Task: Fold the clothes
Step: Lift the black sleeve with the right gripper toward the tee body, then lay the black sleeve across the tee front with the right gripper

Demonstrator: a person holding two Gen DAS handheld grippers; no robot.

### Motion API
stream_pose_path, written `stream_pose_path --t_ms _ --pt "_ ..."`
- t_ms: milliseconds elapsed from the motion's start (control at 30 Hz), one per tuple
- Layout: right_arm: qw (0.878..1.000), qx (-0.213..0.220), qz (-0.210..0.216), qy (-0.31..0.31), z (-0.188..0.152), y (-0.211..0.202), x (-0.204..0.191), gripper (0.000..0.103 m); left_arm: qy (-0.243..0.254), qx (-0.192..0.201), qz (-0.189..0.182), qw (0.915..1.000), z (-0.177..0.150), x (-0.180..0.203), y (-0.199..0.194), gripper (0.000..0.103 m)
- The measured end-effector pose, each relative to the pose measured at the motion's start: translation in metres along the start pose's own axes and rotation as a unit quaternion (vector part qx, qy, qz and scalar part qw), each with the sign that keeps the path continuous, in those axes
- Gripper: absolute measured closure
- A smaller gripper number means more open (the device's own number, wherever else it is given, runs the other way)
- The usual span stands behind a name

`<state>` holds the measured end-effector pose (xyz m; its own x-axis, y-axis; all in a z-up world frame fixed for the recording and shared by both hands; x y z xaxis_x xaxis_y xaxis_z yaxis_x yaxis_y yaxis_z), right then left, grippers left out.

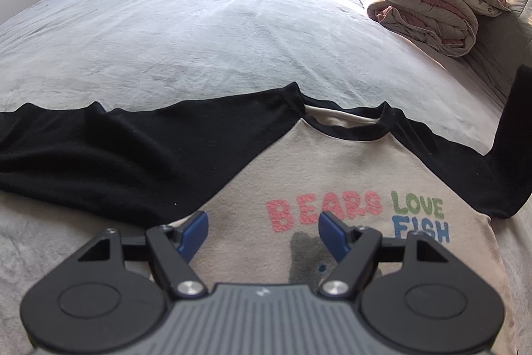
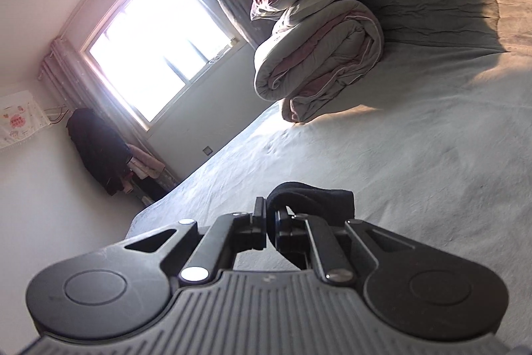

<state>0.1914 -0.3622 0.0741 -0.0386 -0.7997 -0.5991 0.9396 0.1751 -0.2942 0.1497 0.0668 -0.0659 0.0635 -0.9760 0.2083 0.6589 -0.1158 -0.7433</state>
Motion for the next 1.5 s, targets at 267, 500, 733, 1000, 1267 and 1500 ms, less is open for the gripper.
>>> stream_pose_path --t_ms 267,500,733,1000,1267,1500 --pt "0.998 -0.032 0.043 -0.034 -0.030 0.014 -0.049 0.094 -0.009 0.004 -0.003 0.9999 0.004 -0.007 -0.005 0.029" --pt "0.993 -0.059 0.076 -0.061 -0.058 0.028 -0.085 0.094 -0.015 0.006 -0.005 0.9999 0.006 -0.010 -0.008 0.029" --pt "0.988 -0.089 0.095 -0.078 -0.101 0.044 -0.108 0.094 -0.017 0.008 -0.004 0.9998 0.007 -0.013 -0.010 0.029" --pt "0.982 -0.128 0.094 -0.101 -0.153 0.058 -0.119 0.094 -0.022 0.009 -0.003 0.9997 0.009 -0.017 -0.010 0.029" --pt "0.969 -0.179 0.078 -0.151 -0.215 0.069 -0.115 0.094 -0.028 0.011 0.002 0.9996 0.010 -0.022 -0.010 0.029" --pt "0.959 -0.225 0.062 -0.164 -0.262 0.073 -0.101 0.094 -0.039 0.010 -0.004 0.9992 0.010 -0.025 -0.008 0.029"
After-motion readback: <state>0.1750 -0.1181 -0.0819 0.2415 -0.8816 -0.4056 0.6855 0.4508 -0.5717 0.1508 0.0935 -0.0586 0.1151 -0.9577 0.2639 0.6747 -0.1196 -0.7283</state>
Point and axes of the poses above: each gripper's, at about its wrist camera, not at the fingertips, and y roughly the way its jaws point, x to its right, z to its top, the point moved 3 cm from there along y, roughly the way its jaws point, and after that the axes turned 4 degrees about -y, right-handed, at the moved point
